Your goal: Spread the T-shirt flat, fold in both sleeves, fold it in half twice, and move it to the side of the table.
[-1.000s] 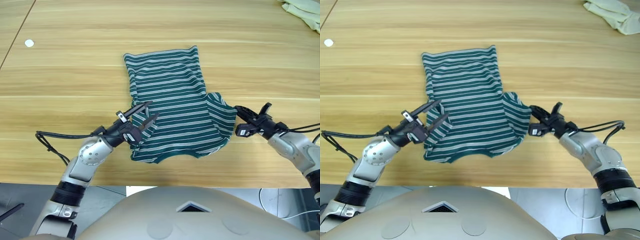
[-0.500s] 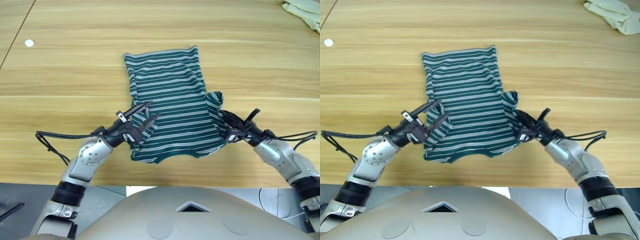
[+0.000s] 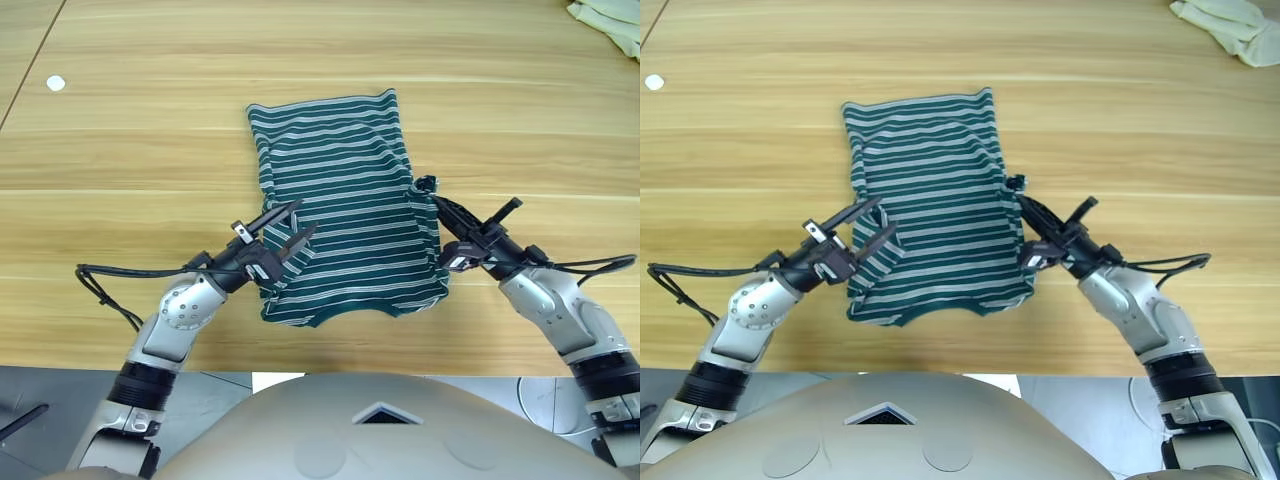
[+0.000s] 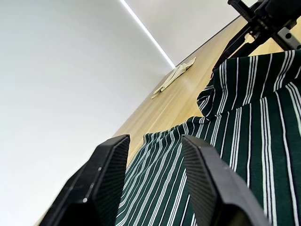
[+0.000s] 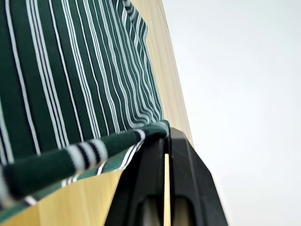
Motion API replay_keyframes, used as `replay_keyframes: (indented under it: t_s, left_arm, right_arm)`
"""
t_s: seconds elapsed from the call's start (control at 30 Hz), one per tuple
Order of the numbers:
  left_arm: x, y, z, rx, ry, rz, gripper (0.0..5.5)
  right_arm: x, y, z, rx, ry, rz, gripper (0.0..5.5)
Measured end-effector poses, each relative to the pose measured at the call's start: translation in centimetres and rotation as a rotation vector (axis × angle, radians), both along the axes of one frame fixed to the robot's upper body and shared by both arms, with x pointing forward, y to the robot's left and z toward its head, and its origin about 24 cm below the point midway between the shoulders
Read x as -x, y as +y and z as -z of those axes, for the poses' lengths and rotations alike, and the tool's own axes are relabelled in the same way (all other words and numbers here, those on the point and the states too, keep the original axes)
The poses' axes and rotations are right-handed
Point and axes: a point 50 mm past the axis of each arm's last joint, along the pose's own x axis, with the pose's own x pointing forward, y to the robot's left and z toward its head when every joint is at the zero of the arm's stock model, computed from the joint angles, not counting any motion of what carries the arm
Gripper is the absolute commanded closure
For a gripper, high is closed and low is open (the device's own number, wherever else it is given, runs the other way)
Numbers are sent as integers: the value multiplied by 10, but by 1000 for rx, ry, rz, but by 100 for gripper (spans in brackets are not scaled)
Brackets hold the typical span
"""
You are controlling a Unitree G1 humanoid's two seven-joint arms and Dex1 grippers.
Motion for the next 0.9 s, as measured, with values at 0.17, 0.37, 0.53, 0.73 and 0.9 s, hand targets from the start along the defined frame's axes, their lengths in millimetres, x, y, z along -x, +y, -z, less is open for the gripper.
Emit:
replay_keyframes:
  t_s: [0.17, 0.37, 0.53, 0.73, 0.9]
  left_arm:
    - [-3, -2, 1, 5, -1, 7, 341]
    - [-4, -3, 1, 5, -5, 13, 341]
    - [-4, -3, 2, -5, -1, 16, 341]
    - [8, 5, 13, -122, 58, 82, 341]
    - [6, 9, 8, -120, 33, 67, 341]
  right_arm:
    - [6, 19, 4, -3, 45, -78, 548]
    - [15, 21, 27, 71, 176, -137, 475]
    - [20, 21, 35, 109, 246, -183, 391]
    - [29, 8, 22, 43, 258, -148, 356]
    - [52, -17, 7, 47, 301, -95, 356]
